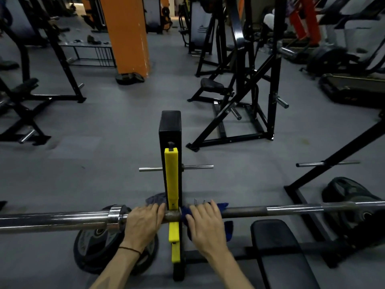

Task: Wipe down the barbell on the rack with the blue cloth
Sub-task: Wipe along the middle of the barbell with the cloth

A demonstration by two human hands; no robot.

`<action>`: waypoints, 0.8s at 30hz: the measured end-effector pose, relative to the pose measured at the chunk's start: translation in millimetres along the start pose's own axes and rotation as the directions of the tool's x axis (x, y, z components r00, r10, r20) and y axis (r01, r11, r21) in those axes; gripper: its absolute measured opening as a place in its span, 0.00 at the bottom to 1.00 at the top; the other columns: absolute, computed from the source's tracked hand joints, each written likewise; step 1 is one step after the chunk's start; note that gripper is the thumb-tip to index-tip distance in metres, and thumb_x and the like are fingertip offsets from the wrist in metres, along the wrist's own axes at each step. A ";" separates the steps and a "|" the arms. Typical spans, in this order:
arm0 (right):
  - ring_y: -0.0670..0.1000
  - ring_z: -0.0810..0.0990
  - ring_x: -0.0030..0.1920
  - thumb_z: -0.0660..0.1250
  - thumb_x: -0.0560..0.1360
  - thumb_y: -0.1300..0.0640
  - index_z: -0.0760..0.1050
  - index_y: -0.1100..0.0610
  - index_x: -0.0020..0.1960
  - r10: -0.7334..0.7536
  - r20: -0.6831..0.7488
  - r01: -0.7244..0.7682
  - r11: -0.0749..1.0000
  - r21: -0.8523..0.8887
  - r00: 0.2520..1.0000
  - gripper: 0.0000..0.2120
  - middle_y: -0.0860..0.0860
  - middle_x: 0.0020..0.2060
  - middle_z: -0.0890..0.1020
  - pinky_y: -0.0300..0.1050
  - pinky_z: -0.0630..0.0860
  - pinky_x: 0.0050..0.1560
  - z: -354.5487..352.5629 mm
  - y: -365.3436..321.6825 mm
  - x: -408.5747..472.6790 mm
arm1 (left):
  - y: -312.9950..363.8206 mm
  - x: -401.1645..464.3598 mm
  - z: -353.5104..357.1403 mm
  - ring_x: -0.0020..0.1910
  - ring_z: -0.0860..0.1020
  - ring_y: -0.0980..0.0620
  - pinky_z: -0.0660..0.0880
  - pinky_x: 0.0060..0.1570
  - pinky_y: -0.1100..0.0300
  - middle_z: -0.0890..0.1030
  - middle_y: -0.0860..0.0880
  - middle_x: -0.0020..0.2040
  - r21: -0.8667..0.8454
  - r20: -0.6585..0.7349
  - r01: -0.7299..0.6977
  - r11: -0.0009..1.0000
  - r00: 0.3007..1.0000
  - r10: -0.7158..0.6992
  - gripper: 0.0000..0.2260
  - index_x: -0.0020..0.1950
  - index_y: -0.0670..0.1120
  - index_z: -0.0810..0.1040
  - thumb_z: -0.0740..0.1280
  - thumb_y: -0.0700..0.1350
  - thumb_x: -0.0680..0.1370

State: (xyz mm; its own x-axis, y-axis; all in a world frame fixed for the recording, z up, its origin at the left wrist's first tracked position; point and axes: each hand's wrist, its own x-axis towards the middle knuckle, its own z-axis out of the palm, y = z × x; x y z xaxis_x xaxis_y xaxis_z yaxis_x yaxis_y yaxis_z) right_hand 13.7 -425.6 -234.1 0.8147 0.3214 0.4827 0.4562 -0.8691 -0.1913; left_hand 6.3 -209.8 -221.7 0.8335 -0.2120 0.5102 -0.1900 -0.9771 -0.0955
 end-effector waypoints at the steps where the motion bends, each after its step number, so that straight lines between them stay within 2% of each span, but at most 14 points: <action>1: 0.54 0.78 0.50 0.53 0.85 0.47 0.80 0.52 0.56 -0.006 -0.006 0.006 1.000 -0.029 1.000 0.18 0.49 0.47 0.81 0.58 0.64 0.74 -5.9 20.0 -2.4 | 0.2 1.8 -1.9 0.22 0.74 0.45 0.68 0.23 0.57 0.76 0.47 0.28 -0.007 0.039 0.003 1.000 0.999 -0.003 0.21 0.39 0.45 0.79 0.51 0.44 0.84; 5: 0.60 0.78 0.44 0.51 0.85 0.48 0.80 0.54 0.44 0.126 -0.097 -0.146 0.962 -0.230 0.987 0.23 0.53 0.38 0.79 0.63 0.59 0.77 -39.8 108.1 -11.5 | -3.4 17.1 -4.5 0.16 0.71 0.45 0.56 0.23 0.62 0.72 0.49 0.21 0.022 0.197 0.073 0.997 0.978 -0.075 0.21 0.29 0.46 0.74 0.54 0.48 0.79; 7: 0.61 0.79 0.45 0.52 0.84 0.51 0.80 0.55 0.40 0.218 -0.128 -0.247 0.926 -0.287 0.968 0.23 0.54 0.36 0.80 0.65 0.55 0.79 -49.8 120.7 -11.2 | -5.5 21.6 -3.4 0.17 0.71 0.44 0.55 0.24 0.61 0.72 0.48 0.22 0.034 0.242 0.020 0.999 0.970 -0.028 0.18 0.30 0.46 0.75 0.54 0.47 0.76; 9: 0.61 0.80 0.48 0.55 0.82 0.55 0.81 0.56 0.39 0.263 -0.145 -0.294 0.917 -0.271 0.954 0.20 0.55 0.35 0.82 0.67 0.57 0.77 -42.5 103.6 -5.9 | -5.2 22.6 -3.6 0.18 0.71 0.44 0.55 0.25 0.61 0.73 0.48 0.23 0.032 0.259 0.002 0.999 0.966 -0.010 0.16 0.32 0.47 0.75 0.54 0.46 0.76; 12: 0.57 0.80 0.43 0.54 0.82 0.56 0.79 0.53 0.39 0.153 -0.067 -0.163 0.969 -0.185 0.986 0.19 0.52 0.34 0.80 0.66 0.68 0.71 -15.2 33.5 8.7 | 1.3 18.4 -5.6 0.18 0.71 0.45 0.55 0.25 0.62 0.73 0.47 0.23 0.053 0.254 0.037 0.998 0.966 -0.049 0.18 0.32 0.47 0.77 0.54 0.45 0.77; 14: 0.55 0.77 0.38 0.55 0.83 0.53 0.78 0.52 0.41 0.043 -0.028 -0.046 0.993 -0.111 0.999 0.17 0.50 0.35 0.79 0.57 0.77 0.55 1.2 -13.6 15.6 | 3.5 14.8 -5.6 0.18 0.72 0.44 0.59 0.23 0.61 0.74 0.47 0.23 0.084 0.240 0.023 0.996 0.970 -0.042 0.16 0.35 0.45 0.79 0.56 0.43 0.78; 16: 0.54 0.75 0.38 0.56 0.83 0.49 0.77 0.51 0.44 -0.001 -0.016 -0.001 0.993 -0.116 1.000 0.15 0.50 0.37 0.78 0.52 0.73 0.46 6.8 -26.4 19.3 | 4.7 8.8 -6.7 0.21 0.74 0.44 0.64 0.23 0.58 0.76 0.46 0.27 0.112 0.216 -0.002 0.994 0.976 -0.022 0.10 0.41 0.43 0.81 0.62 0.40 0.78; 17: 0.54 0.75 0.38 0.56 0.83 0.47 0.76 0.51 0.43 -0.018 -0.009 0.017 0.992 -0.125 1.000 0.15 0.50 0.37 0.78 0.51 0.72 0.44 6.1 -16.3 19.2 | 5.0 5.5 -7.8 0.24 0.75 0.44 0.67 0.25 0.56 0.78 0.46 0.30 0.094 0.200 0.005 0.996 0.980 -0.024 0.08 0.42 0.43 0.82 0.64 0.39 0.77; 19: 0.54 0.74 0.37 0.56 0.83 0.45 0.74 0.51 0.41 -0.040 0.003 0.040 0.990 -0.135 0.999 0.16 0.50 0.36 0.76 0.51 0.70 0.42 -0.6 21.4 12.4 | 3.9 -6.1 -9.1 0.32 0.75 0.44 0.71 0.33 0.52 0.77 0.47 0.35 0.015 0.161 0.063 0.998 0.985 -0.065 0.10 0.45 0.45 0.81 0.61 0.43 0.80; 22: 0.57 0.73 0.33 0.55 0.84 0.48 0.73 0.53 0.36 0.060 -0.098 -0.076 0.983 -0.166 0.993 0.20 0.51 0.32 0.75 0.53 0.67 0.41 -17.6 83.8 6.0 | 1.5 -25.9 -11.6 0.43 0.74 0.46 0.73 0.52 0.48 0.76 0.48 0.45 -0.091 0.133 0.165 0.982 0.979 -0.152 0.13 0.54 0.46 0.79 0.57 0.50 0.83; 24: 0.58 0.73 0.31 0.53 0.85 0.53 0.74 0.55 0.34 0.130 -0.125 -0.155 0.963 -0.219 0.984 0.23 0.53 0.29 0.75 0.54 0.68 0.39 -24.9 107.9 2.3 | 3.1 -34.8 -10.0 0.49 0.76 0.47 0.71 0.64 0.46 0.78 0.49 0.50 -0.113 0.151 0.192 0.975 0.973 -0.174 0.17 0.62 0.45 0.79 0.56 0.52 0.84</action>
State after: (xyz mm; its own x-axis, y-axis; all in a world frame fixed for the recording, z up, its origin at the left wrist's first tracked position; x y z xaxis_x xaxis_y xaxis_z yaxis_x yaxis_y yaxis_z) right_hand 55.9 -528.0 -232.4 0.8162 0.1560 0.5563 0.2347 -0.9694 -0.0724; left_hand -28.5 -205.2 -231.2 0.9225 -0.0388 0.3841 -0.0838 -0.9913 0.1013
